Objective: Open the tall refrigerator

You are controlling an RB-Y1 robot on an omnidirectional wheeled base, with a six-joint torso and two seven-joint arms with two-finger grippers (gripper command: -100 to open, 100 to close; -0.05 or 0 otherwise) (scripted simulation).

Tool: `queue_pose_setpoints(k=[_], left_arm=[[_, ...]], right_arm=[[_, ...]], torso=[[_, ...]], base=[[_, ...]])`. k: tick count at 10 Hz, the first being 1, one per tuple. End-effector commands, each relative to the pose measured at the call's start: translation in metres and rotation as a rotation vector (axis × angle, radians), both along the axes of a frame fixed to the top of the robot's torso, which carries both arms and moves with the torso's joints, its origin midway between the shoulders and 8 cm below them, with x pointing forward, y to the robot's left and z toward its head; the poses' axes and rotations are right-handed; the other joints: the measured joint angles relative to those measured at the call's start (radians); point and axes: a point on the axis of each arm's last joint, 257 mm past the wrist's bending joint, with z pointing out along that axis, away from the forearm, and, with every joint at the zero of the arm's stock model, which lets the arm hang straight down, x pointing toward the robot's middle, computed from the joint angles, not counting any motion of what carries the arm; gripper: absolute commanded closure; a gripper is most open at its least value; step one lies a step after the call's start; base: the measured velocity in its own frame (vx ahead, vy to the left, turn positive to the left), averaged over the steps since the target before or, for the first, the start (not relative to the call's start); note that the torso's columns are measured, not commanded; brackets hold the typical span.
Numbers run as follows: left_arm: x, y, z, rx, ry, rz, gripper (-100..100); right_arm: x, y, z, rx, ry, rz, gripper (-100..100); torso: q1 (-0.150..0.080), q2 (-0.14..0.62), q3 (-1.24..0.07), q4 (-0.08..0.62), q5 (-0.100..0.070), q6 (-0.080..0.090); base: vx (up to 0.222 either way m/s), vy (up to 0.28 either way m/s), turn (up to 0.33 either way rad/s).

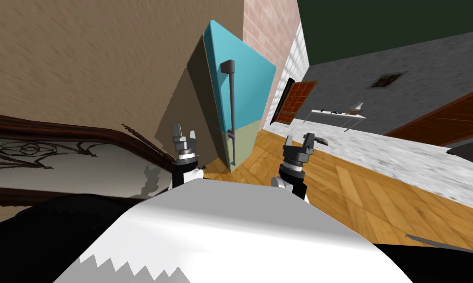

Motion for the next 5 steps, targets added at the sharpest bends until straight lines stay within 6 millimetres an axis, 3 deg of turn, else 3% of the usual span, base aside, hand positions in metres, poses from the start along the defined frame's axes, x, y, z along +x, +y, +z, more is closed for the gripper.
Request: queue_pose_setpoints(k=[1, 5], left_arm=[[0.0000, 0.0000, 0.0000, 0.000, 0.000, 0.000, 0], [-0.0001, 0.0000, 0.0001, 0.000, 0.000, 0.000, 0]], right_arm=[[0.0000, 0.0000, 0.0000, 0.000, 0.000, 0.000, 0], [-0.0001, 0.0000, 0.0001, 0.000, 0.000, 0.000, 0]], torso=[[0.000, 0.040, -0.082, 0.041, 0.000, 0.000], [0.000, 0.322, -0.644, 0.322, 0.000, 0.000]], base=[[0.000, 0.000, 0.000], [0.000, 0.000, 0.000]])
